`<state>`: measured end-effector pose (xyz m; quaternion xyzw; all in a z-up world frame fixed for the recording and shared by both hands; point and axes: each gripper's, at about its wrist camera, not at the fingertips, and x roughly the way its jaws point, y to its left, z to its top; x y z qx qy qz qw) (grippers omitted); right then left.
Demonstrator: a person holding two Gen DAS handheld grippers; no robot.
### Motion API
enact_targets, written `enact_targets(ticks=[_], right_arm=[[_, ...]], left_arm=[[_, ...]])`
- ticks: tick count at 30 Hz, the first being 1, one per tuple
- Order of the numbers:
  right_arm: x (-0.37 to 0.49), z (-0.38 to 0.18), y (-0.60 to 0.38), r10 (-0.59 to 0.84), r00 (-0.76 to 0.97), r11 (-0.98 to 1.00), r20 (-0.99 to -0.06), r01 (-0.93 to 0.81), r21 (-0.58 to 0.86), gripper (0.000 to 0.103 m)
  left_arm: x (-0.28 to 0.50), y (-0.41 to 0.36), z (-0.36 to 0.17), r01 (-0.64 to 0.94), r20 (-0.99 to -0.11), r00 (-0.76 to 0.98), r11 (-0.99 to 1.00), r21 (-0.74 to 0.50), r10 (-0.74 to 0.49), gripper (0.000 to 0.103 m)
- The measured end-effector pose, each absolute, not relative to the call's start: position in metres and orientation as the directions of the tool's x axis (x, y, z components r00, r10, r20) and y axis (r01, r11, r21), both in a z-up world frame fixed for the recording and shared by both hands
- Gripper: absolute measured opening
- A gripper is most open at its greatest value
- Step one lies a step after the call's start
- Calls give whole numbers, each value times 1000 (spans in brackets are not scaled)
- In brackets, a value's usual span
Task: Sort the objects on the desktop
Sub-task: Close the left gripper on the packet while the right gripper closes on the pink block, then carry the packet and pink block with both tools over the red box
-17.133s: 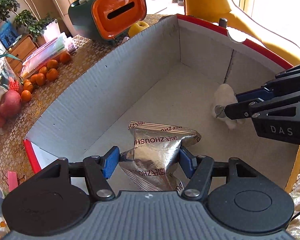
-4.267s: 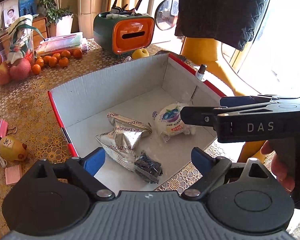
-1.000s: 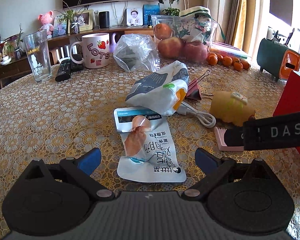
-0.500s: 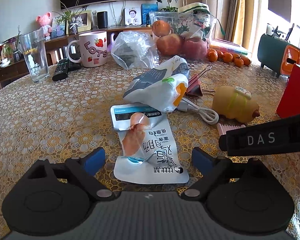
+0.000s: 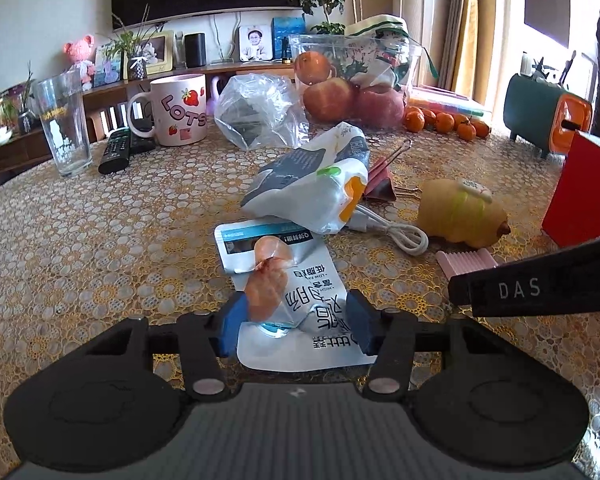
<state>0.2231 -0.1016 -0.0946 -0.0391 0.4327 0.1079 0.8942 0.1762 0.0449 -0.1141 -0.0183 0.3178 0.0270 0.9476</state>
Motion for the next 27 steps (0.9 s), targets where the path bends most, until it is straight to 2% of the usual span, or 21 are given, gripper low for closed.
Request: enact_targets(ticks=[9,27], right_arm=[[214,-90,-103,190,597,970,-779,-238,54,40],[172,-66,-124,233,599,962,-766,-259,90,40]], left_arm=[[173,50,-112,-64,-599,801,997,-43,26,45],[136,54,-90,-83,-604,797,989,-123,-8,45]])
